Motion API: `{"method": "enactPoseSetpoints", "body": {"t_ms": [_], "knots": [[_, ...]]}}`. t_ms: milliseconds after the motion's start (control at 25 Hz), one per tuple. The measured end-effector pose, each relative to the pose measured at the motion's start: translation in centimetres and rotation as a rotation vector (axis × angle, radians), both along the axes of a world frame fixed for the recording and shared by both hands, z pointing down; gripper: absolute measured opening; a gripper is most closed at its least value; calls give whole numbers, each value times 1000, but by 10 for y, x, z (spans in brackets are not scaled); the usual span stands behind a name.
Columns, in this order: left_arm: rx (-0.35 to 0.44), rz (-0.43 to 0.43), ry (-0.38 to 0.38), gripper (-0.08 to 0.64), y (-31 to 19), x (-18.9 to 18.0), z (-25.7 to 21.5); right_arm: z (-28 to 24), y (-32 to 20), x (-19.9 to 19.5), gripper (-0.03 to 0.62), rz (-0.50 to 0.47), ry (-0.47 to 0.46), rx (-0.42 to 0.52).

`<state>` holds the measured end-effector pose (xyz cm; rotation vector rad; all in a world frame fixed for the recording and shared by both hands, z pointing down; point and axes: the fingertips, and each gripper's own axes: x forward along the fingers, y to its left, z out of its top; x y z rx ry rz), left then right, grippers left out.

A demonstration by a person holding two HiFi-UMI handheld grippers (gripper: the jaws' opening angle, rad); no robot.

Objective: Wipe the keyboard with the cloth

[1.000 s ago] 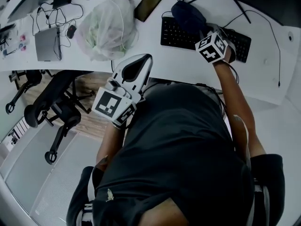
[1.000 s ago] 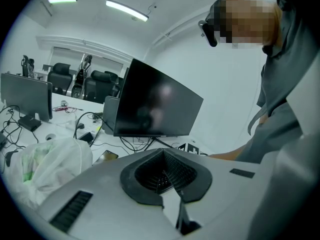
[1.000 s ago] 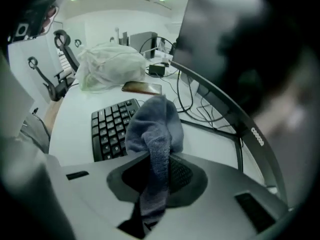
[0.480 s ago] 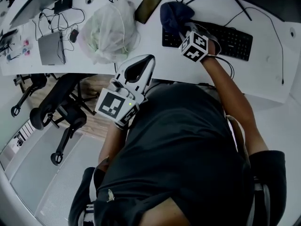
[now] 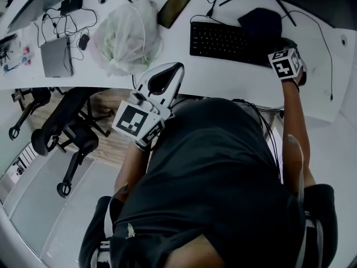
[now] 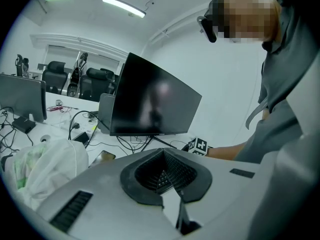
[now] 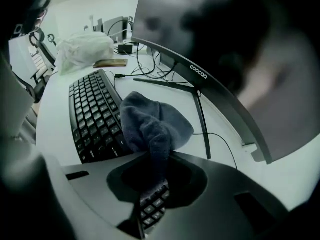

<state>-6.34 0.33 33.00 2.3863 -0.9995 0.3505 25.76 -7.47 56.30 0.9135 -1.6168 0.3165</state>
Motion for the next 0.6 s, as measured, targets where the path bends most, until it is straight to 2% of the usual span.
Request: {"method": "enactPoseSetpoints", "body": {"t_ms": [80, 160, 360, 440, 520, 600], "knots": [[0, 12, -6, 2, -1, 3, 1, -1, -7, -26, 57, -33, -13, 20], [4, 29, -11, 2, -2, 8, 1, 2, -10, -75, 57, -126, -44, 23], [4, 52, -20, 2, -2, 16, 1, 0, 25, -235, 57, -508, -183, 2], [3, 45, -19, 2, -2, 16, 2, -3, 43, -278, 57, -606, -250, -19], [-1, 34, -17, 2, -2, 13, 4, -7, 40, -295, 57, -606, -285, -17], [-15, 16, -14, 2, -1, 8, 9, -7, 25, -291, 55, -555, -288, -8]]}}
